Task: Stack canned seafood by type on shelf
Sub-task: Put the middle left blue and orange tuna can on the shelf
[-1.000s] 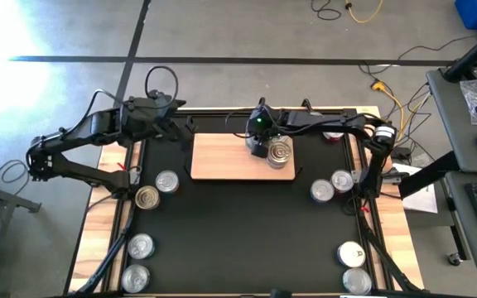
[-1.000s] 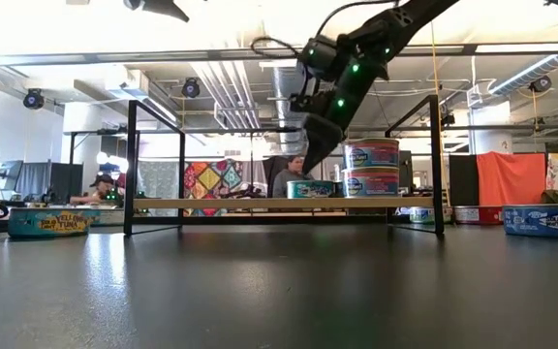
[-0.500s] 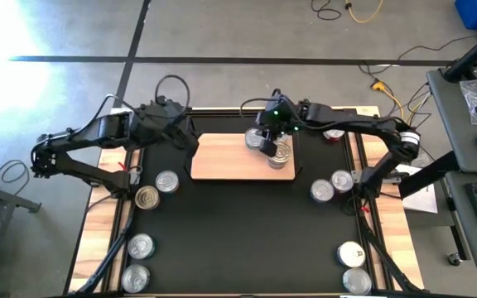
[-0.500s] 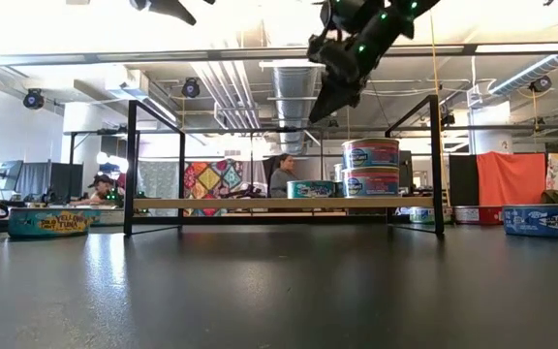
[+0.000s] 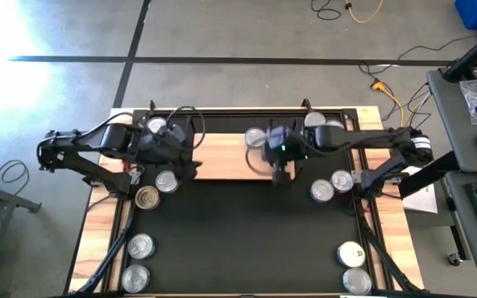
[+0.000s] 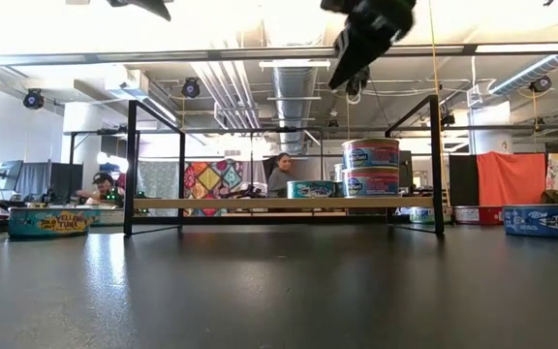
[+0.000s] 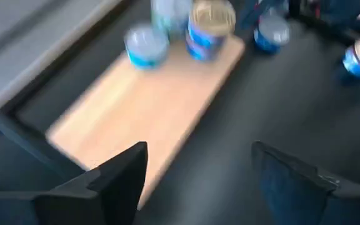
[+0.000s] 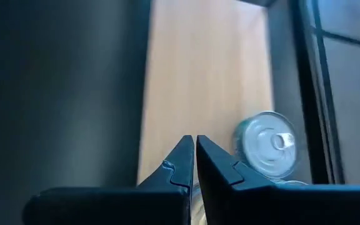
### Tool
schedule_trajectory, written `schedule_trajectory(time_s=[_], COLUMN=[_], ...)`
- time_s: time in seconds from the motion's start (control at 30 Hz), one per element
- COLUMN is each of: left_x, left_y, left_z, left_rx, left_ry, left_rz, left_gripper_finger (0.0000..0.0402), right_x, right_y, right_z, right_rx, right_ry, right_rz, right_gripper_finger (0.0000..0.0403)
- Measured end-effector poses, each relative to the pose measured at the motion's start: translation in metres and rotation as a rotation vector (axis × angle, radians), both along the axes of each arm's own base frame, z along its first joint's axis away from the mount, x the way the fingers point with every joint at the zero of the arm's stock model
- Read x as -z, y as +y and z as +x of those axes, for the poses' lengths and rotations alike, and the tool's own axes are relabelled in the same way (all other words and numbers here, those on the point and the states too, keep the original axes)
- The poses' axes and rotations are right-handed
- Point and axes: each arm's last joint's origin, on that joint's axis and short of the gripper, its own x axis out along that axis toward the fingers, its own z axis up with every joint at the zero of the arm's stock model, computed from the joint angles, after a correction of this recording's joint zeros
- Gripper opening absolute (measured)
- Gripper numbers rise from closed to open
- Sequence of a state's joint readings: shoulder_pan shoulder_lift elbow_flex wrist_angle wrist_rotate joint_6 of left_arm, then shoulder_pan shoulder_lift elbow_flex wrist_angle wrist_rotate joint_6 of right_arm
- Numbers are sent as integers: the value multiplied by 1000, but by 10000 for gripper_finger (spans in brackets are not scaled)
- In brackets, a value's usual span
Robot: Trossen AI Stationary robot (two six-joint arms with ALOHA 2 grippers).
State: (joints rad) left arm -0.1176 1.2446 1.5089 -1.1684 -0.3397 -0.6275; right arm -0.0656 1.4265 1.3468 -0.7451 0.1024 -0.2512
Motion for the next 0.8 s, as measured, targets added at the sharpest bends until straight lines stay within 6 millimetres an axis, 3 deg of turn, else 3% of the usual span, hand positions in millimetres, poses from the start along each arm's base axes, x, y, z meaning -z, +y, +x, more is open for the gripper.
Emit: schedule_trajectory(time_s=[0.2,0.43,0.67,0.8], left_x=[8,35,87,122], left_y=[-16,-37,-62,-72], left_z=[-21,-33,-42,-51], left_rx=[-12,-23,-9,-88], left_ry=[155,352,532,601], left_rz=[-241,-400,-353,-316], left_gripper_finger=[221,171,124,82], right_x=[10,33,39,48], right_y=[48,106,161,193], right_z=[-7,-23,-43,-51], right_rx=[-88,-1,221,325], right_ry=[79,107,-5,-62], right_rz=[44,99,174,262], right_gripper_finger=[12,12,12,12])
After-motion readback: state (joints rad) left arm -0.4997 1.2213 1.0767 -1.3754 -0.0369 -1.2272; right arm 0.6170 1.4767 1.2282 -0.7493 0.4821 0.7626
